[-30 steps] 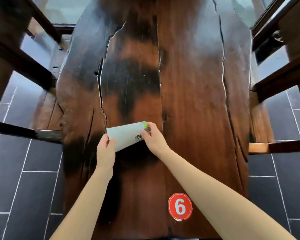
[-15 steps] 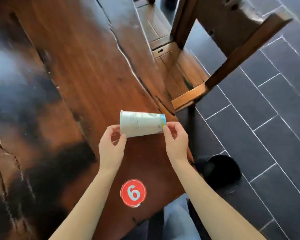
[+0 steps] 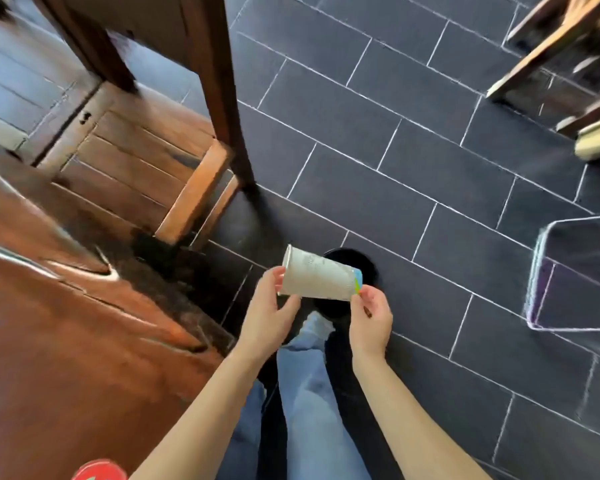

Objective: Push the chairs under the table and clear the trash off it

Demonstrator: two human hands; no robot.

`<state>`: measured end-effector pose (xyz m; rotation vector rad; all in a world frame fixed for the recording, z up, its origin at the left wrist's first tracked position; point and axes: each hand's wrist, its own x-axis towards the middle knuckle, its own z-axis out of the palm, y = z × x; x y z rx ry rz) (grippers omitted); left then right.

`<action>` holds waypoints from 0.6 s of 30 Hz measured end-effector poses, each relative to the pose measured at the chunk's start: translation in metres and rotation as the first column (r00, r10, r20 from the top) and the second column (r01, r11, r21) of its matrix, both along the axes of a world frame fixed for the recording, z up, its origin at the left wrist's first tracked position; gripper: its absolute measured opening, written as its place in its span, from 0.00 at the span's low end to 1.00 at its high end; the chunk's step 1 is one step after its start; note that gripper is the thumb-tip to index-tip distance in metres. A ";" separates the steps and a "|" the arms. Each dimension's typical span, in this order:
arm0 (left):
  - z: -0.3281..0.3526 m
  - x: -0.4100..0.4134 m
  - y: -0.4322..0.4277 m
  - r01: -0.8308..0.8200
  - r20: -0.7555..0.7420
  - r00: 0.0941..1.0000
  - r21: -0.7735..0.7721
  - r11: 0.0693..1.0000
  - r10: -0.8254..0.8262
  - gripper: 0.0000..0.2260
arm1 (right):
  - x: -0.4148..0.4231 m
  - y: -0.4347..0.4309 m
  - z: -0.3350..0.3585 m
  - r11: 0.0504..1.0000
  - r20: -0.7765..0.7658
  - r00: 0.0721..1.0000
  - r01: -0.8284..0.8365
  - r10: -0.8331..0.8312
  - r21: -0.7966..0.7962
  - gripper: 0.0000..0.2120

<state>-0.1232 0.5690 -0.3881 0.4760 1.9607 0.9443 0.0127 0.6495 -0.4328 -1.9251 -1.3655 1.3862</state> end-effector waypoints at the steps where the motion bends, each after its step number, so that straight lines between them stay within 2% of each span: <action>1: -0.008 0.011 0.012 0.058 0.040 0.998 -0.024 0.998 -0.057 0.19 | 0.012 0.008 -0.007 0.999 0.026 1.000 0.012 -0.011 -0.035 0.10; 5: -0.031 0.042 0.053 0.243 0.217 0.952 -0.099 0.965 -0.217 0.26 | 0.048 0.030 -0.021 0.972 0.027 0.999 0.033 -0.027 -0.232 0.21; 7: -0.033 0.051 0.073 0.292 0.332 0.913 -0.130 0.947 -0.237 0.29 | 0.058 0.038 -0.022 0.944 0.032 0.999 0.031 -0.022 -0.327 0.28; 9: -0.038 0.056 0.090 0.309 0.380 0.895 -0.149 0.939 -0.235 0.30 | 0.064 0.045 -0.022 0.923 0.033 0.999 0.012 0.001 -0.385 0.33; 12: -0.049 0.054 0.103 0.331 0.324 0.910 -0.188 0.925 -0.259 0.31 | 0.067 0.051 -0.019 0.907 0.006 1.000 -0.024 0.030 -0.419 0.33; 18: -0.054 0.043 0.096 0.391 0.100 0.920 -0.302 0.869 -0.379 0.35 | 0.056 0.058 -0.006 0.888 -0.020 0.968 -0.239 0.252 -0.394 0.30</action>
